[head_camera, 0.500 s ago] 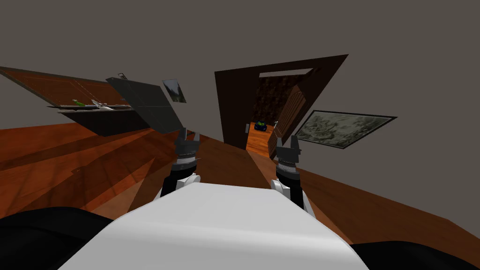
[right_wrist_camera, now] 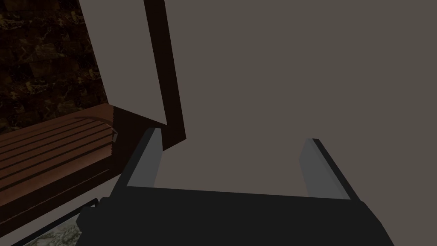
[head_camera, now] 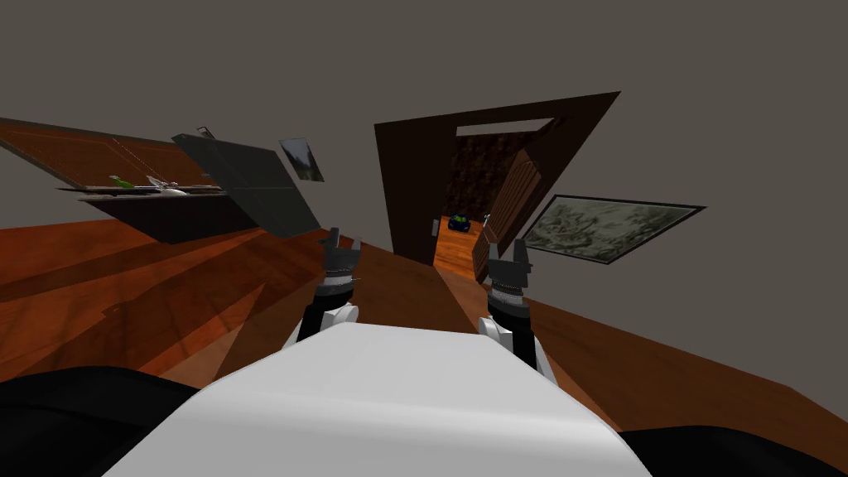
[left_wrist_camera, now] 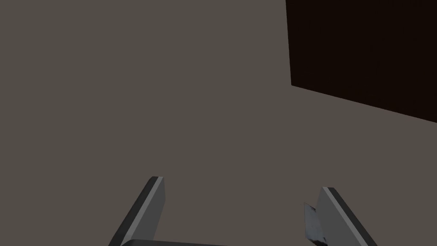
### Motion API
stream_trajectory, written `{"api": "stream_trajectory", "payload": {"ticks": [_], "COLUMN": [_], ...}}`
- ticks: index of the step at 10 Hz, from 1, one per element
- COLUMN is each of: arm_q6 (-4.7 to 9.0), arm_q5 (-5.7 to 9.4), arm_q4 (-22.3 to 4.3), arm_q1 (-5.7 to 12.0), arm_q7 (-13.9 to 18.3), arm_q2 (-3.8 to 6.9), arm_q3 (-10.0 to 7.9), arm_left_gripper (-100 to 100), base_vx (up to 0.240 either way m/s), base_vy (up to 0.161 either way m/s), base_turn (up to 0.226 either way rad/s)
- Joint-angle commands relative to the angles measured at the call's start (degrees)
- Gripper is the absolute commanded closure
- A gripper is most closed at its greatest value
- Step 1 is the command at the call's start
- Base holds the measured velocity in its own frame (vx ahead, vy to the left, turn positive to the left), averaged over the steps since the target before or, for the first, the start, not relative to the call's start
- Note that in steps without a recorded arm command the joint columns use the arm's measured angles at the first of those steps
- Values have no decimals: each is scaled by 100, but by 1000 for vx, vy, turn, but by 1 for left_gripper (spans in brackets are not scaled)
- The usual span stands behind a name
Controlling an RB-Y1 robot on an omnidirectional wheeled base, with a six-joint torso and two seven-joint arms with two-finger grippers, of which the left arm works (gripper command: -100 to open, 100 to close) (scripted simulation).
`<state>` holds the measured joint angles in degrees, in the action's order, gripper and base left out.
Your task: Push the door open
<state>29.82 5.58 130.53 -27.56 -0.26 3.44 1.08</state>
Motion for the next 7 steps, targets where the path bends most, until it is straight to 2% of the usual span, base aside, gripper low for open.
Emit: {"api": "stream_trajectory", "payload": {"ticks": [1, 7], "arm_q6": [29, 1], "arm_q5": [-6, 2], "arm_q4": [-229, -990], "arm_q1": [117, 571], "arm_q7": [-9, -14], "arm_q2": [14, 80], "arm_q3": [13, 19], "arm_left_gripper": [-100, -100], "base_vx": [92, 78], "base_vy": [-11, -16], "base_turn": [-23, -25]}}
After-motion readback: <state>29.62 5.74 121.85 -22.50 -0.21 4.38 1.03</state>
